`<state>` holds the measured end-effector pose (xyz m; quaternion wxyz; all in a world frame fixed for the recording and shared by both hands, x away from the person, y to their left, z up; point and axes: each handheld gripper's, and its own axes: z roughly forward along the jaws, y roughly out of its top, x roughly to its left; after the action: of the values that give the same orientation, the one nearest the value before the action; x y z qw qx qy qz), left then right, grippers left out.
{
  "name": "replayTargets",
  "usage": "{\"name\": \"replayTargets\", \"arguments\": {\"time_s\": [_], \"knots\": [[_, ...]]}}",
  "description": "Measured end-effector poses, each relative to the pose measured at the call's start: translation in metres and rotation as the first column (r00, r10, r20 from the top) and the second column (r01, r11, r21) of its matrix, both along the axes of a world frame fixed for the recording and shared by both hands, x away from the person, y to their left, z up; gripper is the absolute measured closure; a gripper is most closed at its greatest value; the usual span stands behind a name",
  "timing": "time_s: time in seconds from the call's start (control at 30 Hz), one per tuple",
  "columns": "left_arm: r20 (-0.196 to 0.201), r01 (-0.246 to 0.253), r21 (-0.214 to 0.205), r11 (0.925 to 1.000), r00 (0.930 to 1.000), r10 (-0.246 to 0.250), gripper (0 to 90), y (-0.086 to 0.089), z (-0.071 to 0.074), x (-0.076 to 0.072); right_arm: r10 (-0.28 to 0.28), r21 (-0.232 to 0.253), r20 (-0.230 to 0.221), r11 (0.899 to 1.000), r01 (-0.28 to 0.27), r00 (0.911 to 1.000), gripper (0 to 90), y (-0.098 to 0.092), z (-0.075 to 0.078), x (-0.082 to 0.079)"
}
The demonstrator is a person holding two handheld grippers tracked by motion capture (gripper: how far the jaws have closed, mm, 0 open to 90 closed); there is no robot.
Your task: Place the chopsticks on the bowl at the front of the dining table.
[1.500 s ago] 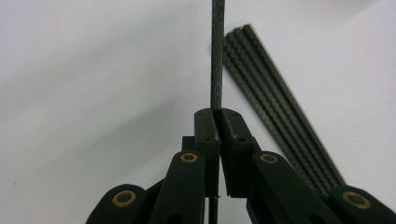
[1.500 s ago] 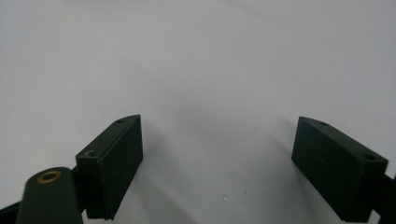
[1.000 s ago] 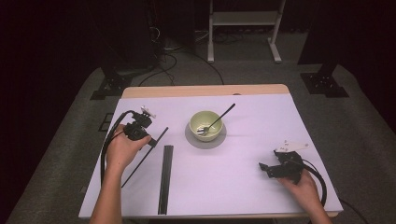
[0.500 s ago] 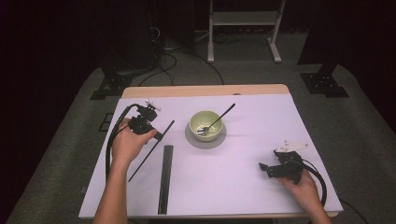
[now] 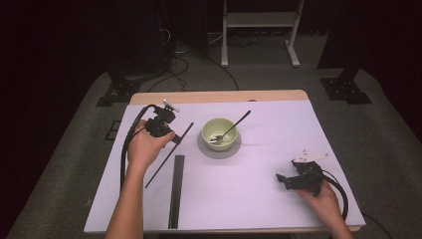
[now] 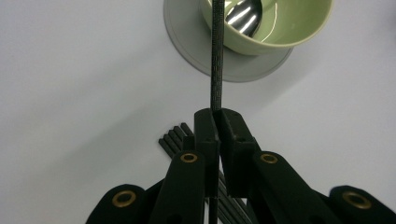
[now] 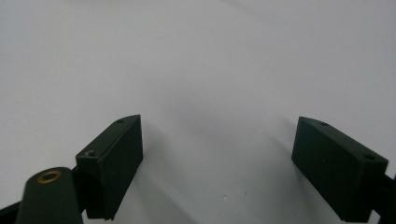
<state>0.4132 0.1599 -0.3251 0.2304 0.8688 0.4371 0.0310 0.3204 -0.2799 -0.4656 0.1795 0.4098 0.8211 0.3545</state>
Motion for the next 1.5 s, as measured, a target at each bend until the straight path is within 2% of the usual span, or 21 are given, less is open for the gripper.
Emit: {"name": "replayTargets", "arguments": {"time_s": [0.3, 0.67, 0.93, 1.5], "knots": [[-0.003, -0.001, -0.009, 1.0, 1.0, 0.001, 86.1, -0.015, 0.005, 0.008, 0.001, -0.001, 0.001, 1.0, -0.001, 1.0, 15.2, 0.0, 0.0, 0.0], [-0.019, 0.003, -0.009, 1.0, 0.9998, -0.004, 86.1, -0.036, 0.003, 0.021, 0.0, 0.001, 0.0, 1.0, 0.0, 1.0, 15.2, 0.0, 0.0, 0.0], [-0.013, 0.01, -0.007, 0.9999, 0.9999, -0.011, 86.2, -0.052, 0.004, 0.03, 0.0, 0.0, -0.002, 1.0, 0.0, 1.0, 15.2, 0.0, 0.0, 0.0], [-0.024, 0.036, -0.004, 0.9993, 0.9991, -0.036, 86.1, -0.089, 0.003, 0.056, 0.0, 0.0, 0.0, 1.0, 0.0, 1.0, 15.2, 0.0, 0.0, 0.0]]}}
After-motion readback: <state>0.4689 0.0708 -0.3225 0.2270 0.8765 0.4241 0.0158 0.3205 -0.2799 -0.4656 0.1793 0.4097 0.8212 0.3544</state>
